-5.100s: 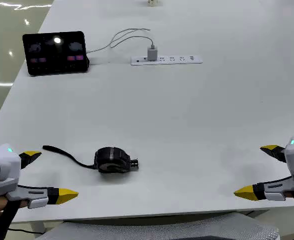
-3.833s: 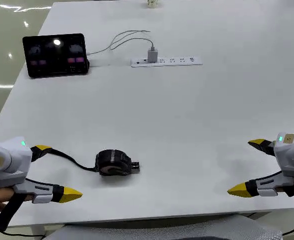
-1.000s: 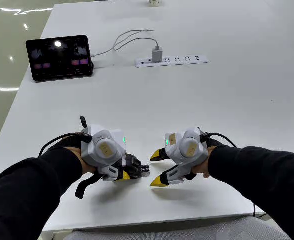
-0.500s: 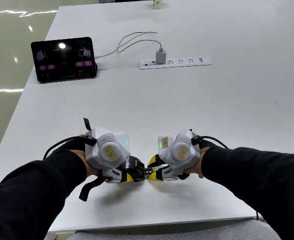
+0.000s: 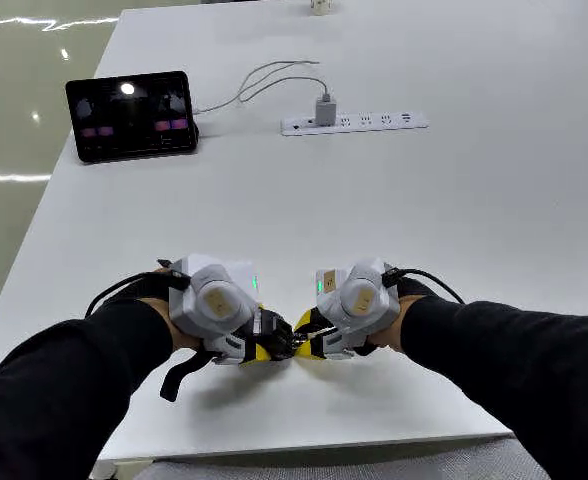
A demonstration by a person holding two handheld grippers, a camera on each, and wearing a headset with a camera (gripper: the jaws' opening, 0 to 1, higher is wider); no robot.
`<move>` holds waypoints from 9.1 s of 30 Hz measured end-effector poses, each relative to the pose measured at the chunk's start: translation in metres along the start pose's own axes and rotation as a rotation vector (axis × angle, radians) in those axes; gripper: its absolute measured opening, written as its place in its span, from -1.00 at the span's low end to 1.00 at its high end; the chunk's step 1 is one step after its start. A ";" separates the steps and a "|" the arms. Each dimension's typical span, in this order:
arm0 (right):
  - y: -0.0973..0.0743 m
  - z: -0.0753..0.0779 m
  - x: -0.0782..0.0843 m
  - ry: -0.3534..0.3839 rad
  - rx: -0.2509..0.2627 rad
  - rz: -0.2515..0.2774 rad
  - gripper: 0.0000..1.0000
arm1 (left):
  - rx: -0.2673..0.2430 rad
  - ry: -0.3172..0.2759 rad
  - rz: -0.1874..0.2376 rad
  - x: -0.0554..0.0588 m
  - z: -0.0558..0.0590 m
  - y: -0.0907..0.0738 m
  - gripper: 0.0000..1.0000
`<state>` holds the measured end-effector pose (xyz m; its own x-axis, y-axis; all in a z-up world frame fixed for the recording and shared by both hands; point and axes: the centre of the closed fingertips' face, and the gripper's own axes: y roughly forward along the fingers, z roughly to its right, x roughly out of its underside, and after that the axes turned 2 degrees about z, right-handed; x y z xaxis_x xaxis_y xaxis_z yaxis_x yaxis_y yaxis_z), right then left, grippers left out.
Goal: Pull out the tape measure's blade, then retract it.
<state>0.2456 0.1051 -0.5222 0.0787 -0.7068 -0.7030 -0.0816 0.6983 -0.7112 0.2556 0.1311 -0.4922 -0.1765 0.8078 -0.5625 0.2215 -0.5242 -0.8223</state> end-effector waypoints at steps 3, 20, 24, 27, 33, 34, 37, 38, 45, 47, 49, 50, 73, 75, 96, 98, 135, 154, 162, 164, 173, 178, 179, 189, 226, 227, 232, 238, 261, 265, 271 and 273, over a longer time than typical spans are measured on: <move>-0.003 0.000 0.002 0.007 -0.013 -0.004 -0.79 | 0.009 -0.001 -0.004 0.000 0.001 0.000 -0.36; -0.015 0.004 0.015 0.002 -0.015 -0.035 -0.79 | 0.026 0.011 -0.010 0.002 0.000 -0.001 -0.37; -0.019 0.004 0.018 0.020 -0.013 -0.028 -0.79 | 0.024 0.017 -0.009 0.002 0.001 -0.001 -0.37; -0.021 0.002 0.020 0.020 -0.013 -0.031 -0.79 | 0.023 0.020 -0.007 0.002 0.002 -0.001 -0.37; -0.027 0.002 0.025 0.019 -0.009 -0.035 -0.79 | 0.021 0.016 -0.010 0.002 0.002 -0.001 -0.37; -0.028 0.002 0.026 0.023 -0.010 -0.036 -0.79 | 0.020 0.014 -0.009 0.002 0.002 -0.001 -0.37; -0.030 0.002 0.028 0.023 -0.009 -0.038 -0.79 | 0.018 0.012 -0.006 0.002 0.002 -0.002 -0.37; -0.031 0.003 0.029 0.023 -0.008 -0.039 -0.79 | 0.018 0.012 -0.006 0.002 0.002 -0.002 -0.37; -0.033 0.002 0.032 0.028 -0.006 -0.038 -0.79 | 0.021 0.015 -0.004 0.002 0.001 -0.002 -0.37; -0.034 0.002 0.032 0.030 -0.006 -0.040 -0.79 | 0.019 0.016 -0.004 0.001 0.002 -0.002 -0.37; -0.035 0.002 0.034 0.034 -0.010 -0.040 -0.79 | 0.019 0.017 -0.003 0.001 0.002 -0.002 -0.37; -0.035 0.002 0.035 0.038 -0.010 -0.039 -0.79 | 0.019 0.017 -0.003 0.001 0.002 -0.002 -0.37; -0.047 0.005 0.046 0.012 -0.004 -0.053 -0.79 | 0.007 0.005 -0.007 0.001 0.002 -0.003 -0.37; -0.049 0.004 0.047 0.016 -0.003 -0.055 -0.79 | 0.008 0.003 -0.008 0.001 0.002 -0.003 -0.37; -0.061 0.003 0.059 0.021 0.002 -0.066 -0.79 | 0.002 0.001 -0.004 0.001 0.004 -0.004 -0.37; -0.061 0.004 0.060 0.018 0.001 -0.067 -0.79 | 0.003 0.002 -0.003 0.001 0.004 -0.004 -0.37; -0.082 0.000 0.081 0.057 0.018 -0.084 -0.79 | 0.012 0.010 0.006 -0.001 0.006 -0.001 -0.37; -0.093 0.001 0.092 0.071 0.030 -0.088 -0.79 | 0.013 0.009 0.014 -0.001 0.006 0.000 -0.36; -0.097 -0.001 0.097 0.075 0.034 -0.083 -0.79 | 0.019 0.017 0.018 -0.002 0.007 -0.001 -0.36; -0.098 0.000 0.098 0.075 0.036 -0.083 -0.79 | 0.018 0.015 0.019 -0.001 0.007 -0.001 -0.36; -0.103 -0.001 0.103 0.077 0.038 -0.085 -0.79 | 0.018 0.009 0.019 -0.001 0.007 -0.001 -0.36; -0.105 -0.001 0.105 0.080 0.042 -0.086 -0.79 | 0.018 0.010 0.018 -0.001 0.007 -0.001 -0.36; -0.105 -0.002 0.106 0.080 0.042 -0.086 -0.79 | 0.018 0.010 0.018 -0.001 0.007 -0.001 -0.36; -0.113 -0.002 0.113 0.082 0.047 -0.095 -0.79 | 0.017 0.011 0.017 -0.001 0.008 -0.001 -0.36; -0.133 0.001 0.136 0.094 0.056 -0.133 -0.79 | 0.009 0.013 0.010 0.000 0.008 0.001 -0.36; -0.133 0.002 0.136 0.094 0.056 -0.132 -0.79 | 0.009 0.012 0.010 0.000 0.008 0.001 -0.36; -0.135 0.002 0.138 0.095 0.056 -0.133 -0.79 | 0.010 0.011 0.005 0.001 0.009 0.001 -0.37; -0.138 0.002 0.141 0.094 0.056 -0.138 -0.79 | 0.010 0.007 0.006 0.001 0.009 0.001 -0.36; -0.153 0.002 0.150 0.100 0.063 -0.139 -0.79 | 0.007 0.003 0.002 0.000 0.010 0.001 -0.36; -0.154 0.000 0.150 0.101 0.064 -0.141 -0.79 | 0.006 0.001 0.003 0.000 0.010 0.001 -0.36; -0.156 0.000 0.153 0.103 0.065 -0.142 -0.79 | 0.003 0.001 0.002 0.000 0.010 0.001 -0.36; -0.157 0.000 0.156 0.108 0.067 -0.142 -0.79 | 0.003 0.000 0.002 0.000 0.010 0.001 -0.36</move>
<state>0.2709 -0.1147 -0.5199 -0.0223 -0.8042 -0.5940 -0.0107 0.5943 -0.8042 0.2466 0.1281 -0.4940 -0.1757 0.8066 -0.5644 0.2188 -0.5270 -0.8212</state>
